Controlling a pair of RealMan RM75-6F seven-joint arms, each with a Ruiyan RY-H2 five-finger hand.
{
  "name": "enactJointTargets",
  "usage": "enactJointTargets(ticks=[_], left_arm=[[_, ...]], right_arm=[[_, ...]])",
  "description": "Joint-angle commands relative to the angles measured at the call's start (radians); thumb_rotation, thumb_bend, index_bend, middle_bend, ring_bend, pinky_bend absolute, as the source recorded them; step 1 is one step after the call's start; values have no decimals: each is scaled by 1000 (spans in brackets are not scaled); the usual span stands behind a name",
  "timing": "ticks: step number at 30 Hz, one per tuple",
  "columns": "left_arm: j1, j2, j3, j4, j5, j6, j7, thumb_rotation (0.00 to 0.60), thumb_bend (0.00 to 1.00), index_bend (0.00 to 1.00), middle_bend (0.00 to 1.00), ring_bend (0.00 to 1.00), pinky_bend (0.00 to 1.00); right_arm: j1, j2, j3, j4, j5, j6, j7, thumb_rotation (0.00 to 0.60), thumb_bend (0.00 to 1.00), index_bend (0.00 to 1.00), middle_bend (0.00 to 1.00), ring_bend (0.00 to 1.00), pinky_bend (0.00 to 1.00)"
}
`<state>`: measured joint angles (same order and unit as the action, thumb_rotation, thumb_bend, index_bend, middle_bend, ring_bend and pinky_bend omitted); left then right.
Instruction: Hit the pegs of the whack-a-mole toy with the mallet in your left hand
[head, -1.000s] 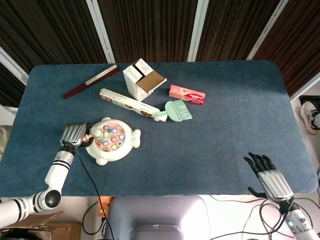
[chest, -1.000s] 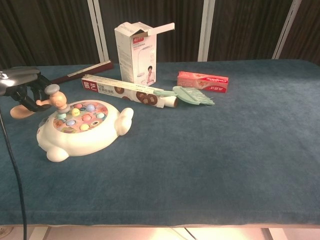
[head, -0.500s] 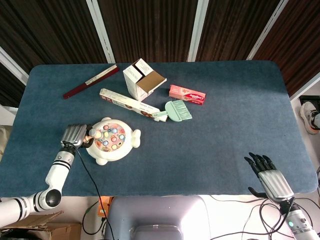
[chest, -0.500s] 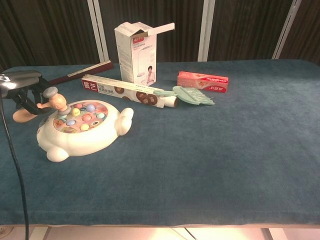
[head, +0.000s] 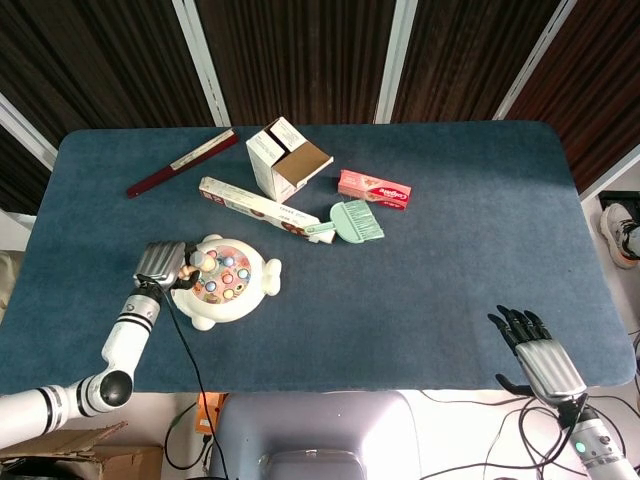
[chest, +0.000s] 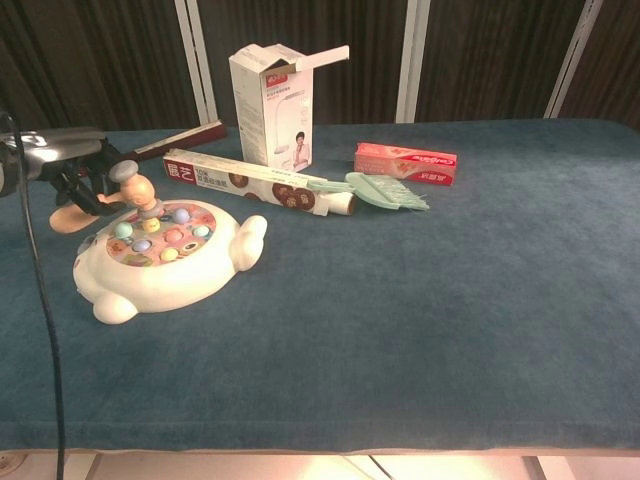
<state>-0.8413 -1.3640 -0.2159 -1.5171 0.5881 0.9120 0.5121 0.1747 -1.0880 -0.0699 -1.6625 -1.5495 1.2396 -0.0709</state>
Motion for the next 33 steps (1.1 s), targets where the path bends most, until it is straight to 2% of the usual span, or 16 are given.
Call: enactJointTargets(ticks=[1,23,33], left_arm=[[-34,-10,6,-5,-52,8,53,600,543,691,629,447,705],[-117,-9,45,3,-255,20,182,600,552,692,629,447,705],[-142,-5,50,-11,-290,21,196,600,552,693,629,448,705]], right_arm=[[-1,1,0,1,1,1,2,600,179,0,0,0,0],[-4,7,1,3,-1,8,16,600,180,0,0,0,0],[-5,8,2,5,0,8,17,600,180,0,0,0,0]])
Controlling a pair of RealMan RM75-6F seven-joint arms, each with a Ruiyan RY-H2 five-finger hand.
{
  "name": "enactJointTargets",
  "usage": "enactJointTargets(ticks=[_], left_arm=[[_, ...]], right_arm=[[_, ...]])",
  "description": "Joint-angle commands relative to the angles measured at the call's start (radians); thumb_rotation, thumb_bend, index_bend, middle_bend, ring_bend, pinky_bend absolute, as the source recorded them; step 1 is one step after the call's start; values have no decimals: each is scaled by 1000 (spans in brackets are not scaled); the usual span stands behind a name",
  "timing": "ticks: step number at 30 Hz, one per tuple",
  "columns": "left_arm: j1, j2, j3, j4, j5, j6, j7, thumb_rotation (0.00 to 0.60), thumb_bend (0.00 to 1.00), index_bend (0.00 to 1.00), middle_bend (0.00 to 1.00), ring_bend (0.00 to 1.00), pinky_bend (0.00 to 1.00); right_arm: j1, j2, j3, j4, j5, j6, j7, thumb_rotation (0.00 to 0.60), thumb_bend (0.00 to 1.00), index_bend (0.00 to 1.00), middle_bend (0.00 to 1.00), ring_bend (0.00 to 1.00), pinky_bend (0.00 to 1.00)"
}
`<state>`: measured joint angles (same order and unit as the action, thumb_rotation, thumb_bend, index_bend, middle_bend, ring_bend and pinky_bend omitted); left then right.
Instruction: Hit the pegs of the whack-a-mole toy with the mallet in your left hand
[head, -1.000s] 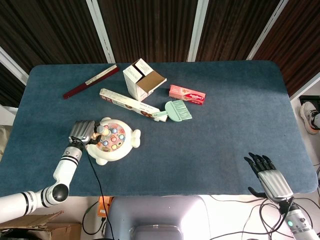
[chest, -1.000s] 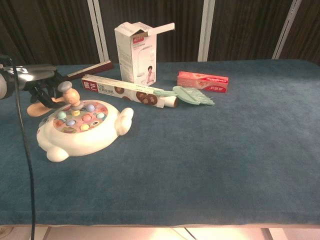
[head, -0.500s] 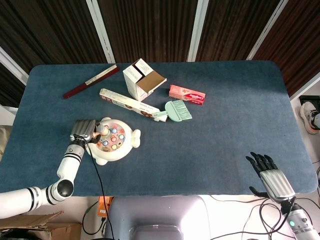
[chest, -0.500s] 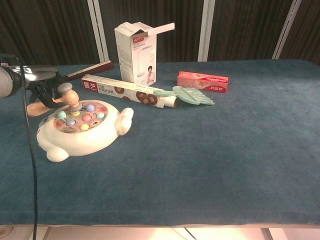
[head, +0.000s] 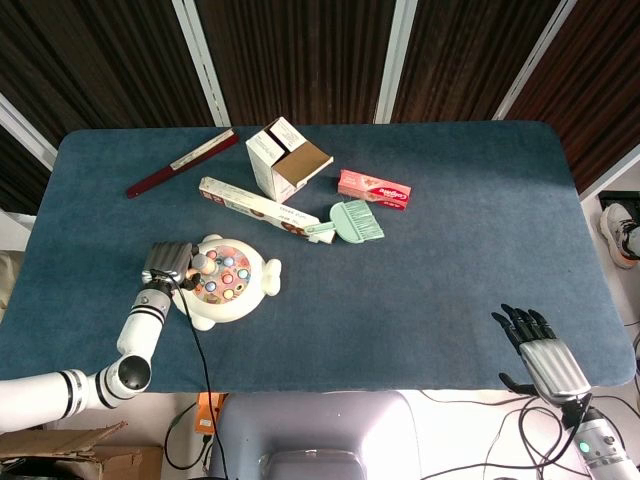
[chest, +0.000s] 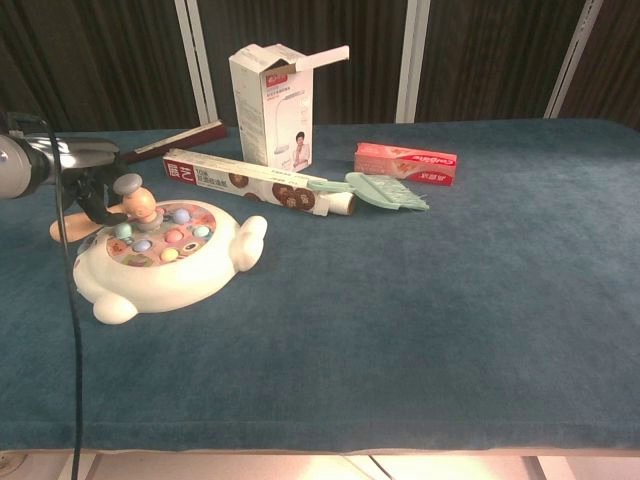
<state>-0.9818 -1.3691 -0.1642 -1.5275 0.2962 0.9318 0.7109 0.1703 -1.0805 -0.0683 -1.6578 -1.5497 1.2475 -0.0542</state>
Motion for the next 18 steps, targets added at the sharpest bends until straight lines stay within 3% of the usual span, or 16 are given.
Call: enactJointTargets(ticks=[1,9,18], left_arm=[[-2,0,-4,-1,4,2,-7,600,552,692,629,447,705],[-4,28,-41,-31,37,5,-65,600,553,693,629,447,705],[-68,1,-51,0,-71,8,-9,600,552,692,629,447,705]], right_arm=[[0,0,0,0,0,1,1,600,180,0,0,0,0],[-2,2,0,0,-3,6,6,600,180,0,0,0,0],[-4,4,1,-2,-7,11,11,600,180,0,0,0,0]])
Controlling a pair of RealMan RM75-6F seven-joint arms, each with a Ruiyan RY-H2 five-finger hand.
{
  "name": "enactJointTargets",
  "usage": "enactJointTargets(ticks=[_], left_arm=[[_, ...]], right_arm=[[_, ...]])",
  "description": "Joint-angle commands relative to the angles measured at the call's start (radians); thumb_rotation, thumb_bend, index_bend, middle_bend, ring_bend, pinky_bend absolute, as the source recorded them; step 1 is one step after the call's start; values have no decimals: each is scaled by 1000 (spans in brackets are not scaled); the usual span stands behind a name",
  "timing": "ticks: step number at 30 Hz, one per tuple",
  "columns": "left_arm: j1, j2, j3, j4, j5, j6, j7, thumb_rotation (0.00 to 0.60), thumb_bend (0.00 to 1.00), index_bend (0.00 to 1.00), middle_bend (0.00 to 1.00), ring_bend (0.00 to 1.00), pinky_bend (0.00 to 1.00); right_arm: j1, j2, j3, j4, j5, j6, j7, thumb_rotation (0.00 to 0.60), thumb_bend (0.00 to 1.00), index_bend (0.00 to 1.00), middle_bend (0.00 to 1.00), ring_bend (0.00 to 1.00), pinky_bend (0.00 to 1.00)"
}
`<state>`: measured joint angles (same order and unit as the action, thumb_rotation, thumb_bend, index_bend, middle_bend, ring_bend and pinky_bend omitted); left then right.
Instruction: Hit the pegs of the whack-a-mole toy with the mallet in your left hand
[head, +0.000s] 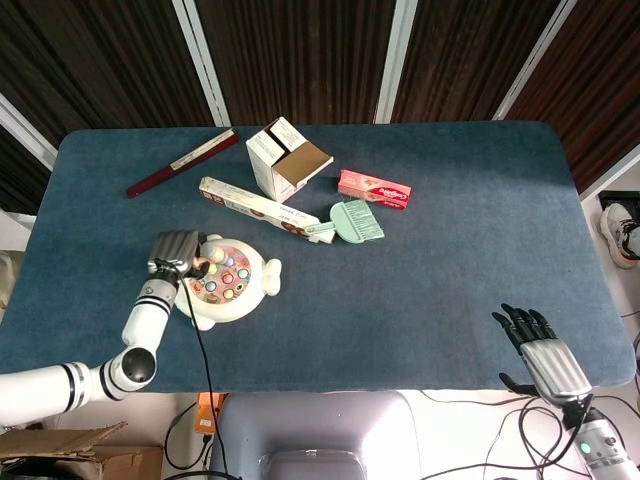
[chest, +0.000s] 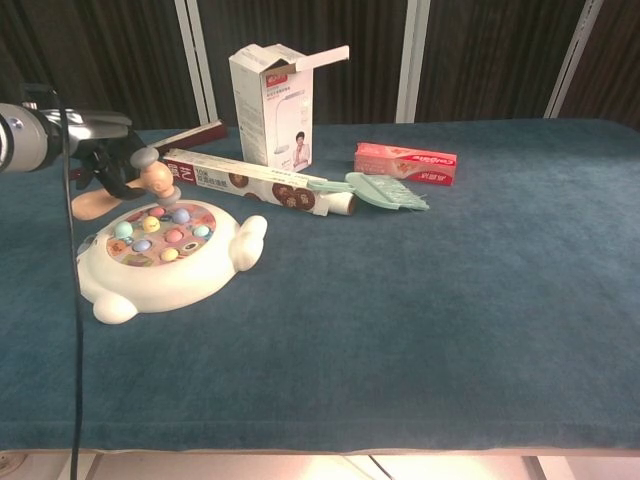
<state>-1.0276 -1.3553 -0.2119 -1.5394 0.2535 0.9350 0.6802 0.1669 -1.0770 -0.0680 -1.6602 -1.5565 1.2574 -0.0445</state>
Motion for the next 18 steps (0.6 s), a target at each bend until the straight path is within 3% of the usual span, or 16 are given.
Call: enactJointTargets(ticks=[1,18], left_arm=[[-29,-17,-4,14,-37,6,28,600,552,692,629,447,705],[-79,-76,26,85,-129,9,113,600,552,693,629,448,705]], right_arm=[[-1,1,0,1,0,2,2,600,180,0,0,0,0],[-4,10,1,3,-4,9,21,600,180,0,0,0,0]])
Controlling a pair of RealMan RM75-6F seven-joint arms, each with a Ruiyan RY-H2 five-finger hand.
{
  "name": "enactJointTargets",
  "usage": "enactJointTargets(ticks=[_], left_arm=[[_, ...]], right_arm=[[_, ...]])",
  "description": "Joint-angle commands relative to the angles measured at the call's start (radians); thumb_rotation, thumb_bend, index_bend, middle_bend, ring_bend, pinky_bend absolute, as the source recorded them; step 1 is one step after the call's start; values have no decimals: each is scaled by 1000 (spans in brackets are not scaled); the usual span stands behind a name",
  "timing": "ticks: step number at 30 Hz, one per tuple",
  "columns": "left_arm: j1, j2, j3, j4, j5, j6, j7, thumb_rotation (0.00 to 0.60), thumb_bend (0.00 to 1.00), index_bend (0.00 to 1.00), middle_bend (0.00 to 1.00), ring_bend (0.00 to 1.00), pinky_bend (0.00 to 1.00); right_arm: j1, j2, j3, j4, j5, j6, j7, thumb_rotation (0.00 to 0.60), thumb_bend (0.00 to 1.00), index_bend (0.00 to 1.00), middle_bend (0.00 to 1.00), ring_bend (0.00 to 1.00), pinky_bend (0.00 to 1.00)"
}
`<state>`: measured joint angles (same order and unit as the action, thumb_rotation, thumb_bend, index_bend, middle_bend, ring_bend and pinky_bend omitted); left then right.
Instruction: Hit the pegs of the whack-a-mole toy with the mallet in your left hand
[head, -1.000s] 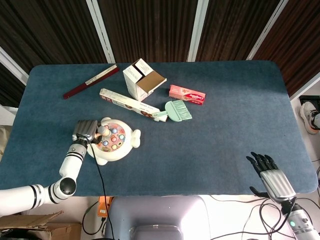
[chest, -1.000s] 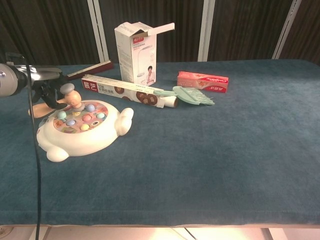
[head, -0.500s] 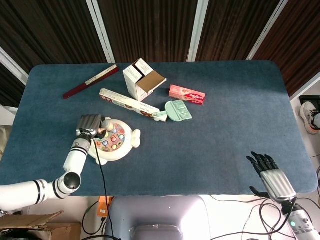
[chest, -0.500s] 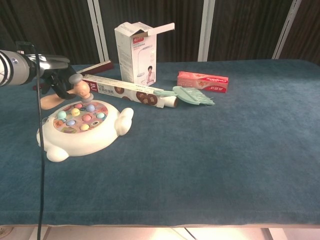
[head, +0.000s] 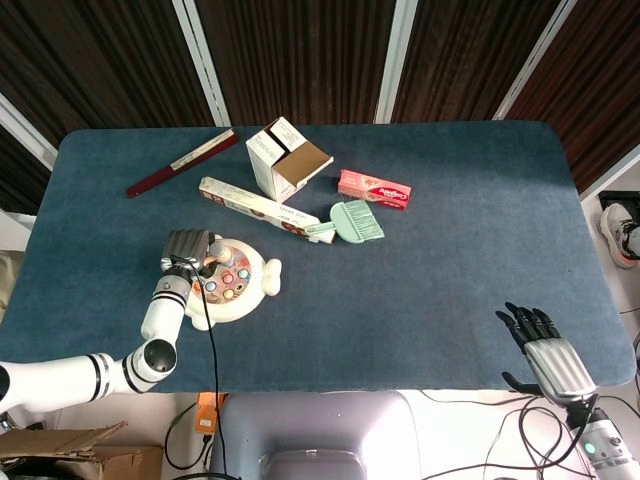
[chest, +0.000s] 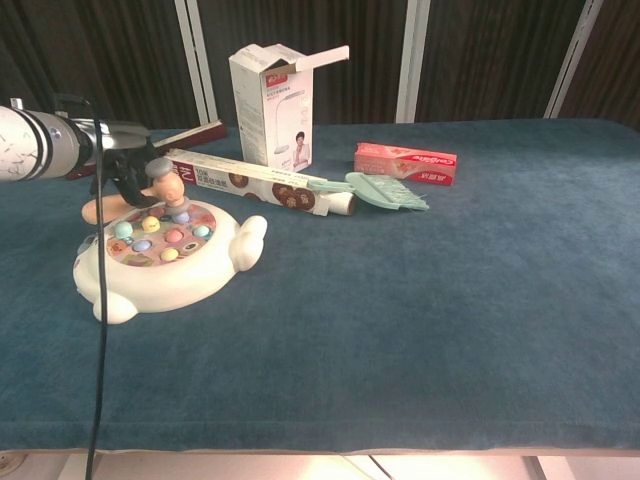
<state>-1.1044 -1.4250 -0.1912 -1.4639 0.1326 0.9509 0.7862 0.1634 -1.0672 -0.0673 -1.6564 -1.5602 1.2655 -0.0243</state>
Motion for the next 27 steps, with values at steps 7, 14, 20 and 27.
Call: enactJointTargets(ticks=[7,14,20,27], left_arm=[[-6,-11,5,25,-25,-44,7,600,552,692,629,447,705],[0,9,-8,-15,13,-29,-23,600,552,692,629,447,705],[27,101,-18,-132,66,13,-57,600,552,692,629,447,705],[120,250,16,-217,140,-2,-143,600,544,692,629,447,705]], right_arm=[[-3,2,0,0,-1,5,5,600,180,0,0,0,0],[-4,3,0,1,-3,6,8,600,180,0,0,0,0],[-4,2,-3,1,-6,4,5,600,180,0,0,0,0],[-6,0,-5,-1,-11,6,-1,600,180,0,0,0,0]])
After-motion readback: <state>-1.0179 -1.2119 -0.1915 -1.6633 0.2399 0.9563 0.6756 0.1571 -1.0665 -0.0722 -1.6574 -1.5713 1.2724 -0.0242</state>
